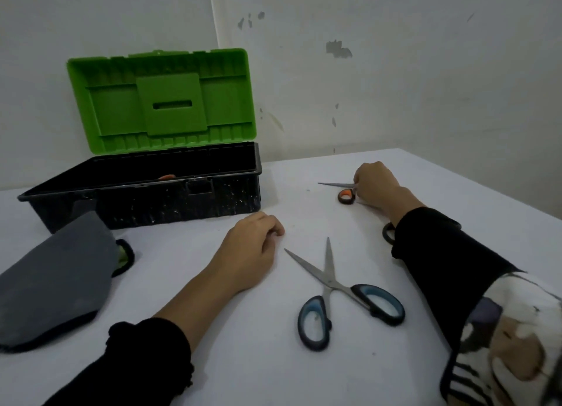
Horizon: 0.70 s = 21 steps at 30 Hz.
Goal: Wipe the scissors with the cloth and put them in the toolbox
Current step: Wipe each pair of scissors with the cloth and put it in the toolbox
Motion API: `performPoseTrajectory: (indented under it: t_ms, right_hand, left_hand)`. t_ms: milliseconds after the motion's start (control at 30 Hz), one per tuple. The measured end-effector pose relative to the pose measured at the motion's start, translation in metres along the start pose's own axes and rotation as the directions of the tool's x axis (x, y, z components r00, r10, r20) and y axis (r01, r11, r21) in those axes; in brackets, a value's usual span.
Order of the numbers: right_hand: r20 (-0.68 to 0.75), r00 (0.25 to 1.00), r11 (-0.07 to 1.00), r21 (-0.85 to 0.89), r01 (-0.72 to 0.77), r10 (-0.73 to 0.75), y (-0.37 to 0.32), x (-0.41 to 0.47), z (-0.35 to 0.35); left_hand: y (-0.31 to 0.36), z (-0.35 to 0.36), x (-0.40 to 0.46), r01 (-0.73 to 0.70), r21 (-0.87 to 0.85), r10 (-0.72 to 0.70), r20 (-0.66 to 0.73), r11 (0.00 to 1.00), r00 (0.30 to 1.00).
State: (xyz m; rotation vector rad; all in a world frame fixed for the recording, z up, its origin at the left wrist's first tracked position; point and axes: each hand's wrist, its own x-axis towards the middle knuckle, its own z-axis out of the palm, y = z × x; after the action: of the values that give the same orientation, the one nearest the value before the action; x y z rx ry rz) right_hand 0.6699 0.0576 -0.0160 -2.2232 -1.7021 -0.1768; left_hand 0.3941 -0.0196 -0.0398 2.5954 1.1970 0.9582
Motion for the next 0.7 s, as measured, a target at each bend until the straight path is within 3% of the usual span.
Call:
performPoseTrajectory:
  t_ms: [300,467,600,700]
  right_hand:
    - [-0.022,0.999,0.977,0.208,0.047,-0.043,0.004,-0.005,0.002]
    - [-0.088,0.978,0.891,0.403,0.208,-0.189,-0.023,-0.016,-0.019]
    - [-0.234,0.906,0.744,0.516,0.424,-0.354,-0.061,-0.039,-0.037]
    - [-0.248,0.863,0.65,0.574,0.498,-0.441,-0.091,-0.061,-0.044]
  left_hand:
    - [0.0,0.0,0.0,-0.004,0.016,0.004,0.006,1.0,1.0]
    - [0.0,-0.001,0.001,-0.006,0.003,0.006,0.014,1.0,1.0]
    - [0.012,-0.013,-0.002,0.124,-0.253,-0.162,-0.135,0.959,0.977]
    - [0.015,-0.024,-0.005,0.16,-0.372,-0.274,-0.279,0.914,0.92]
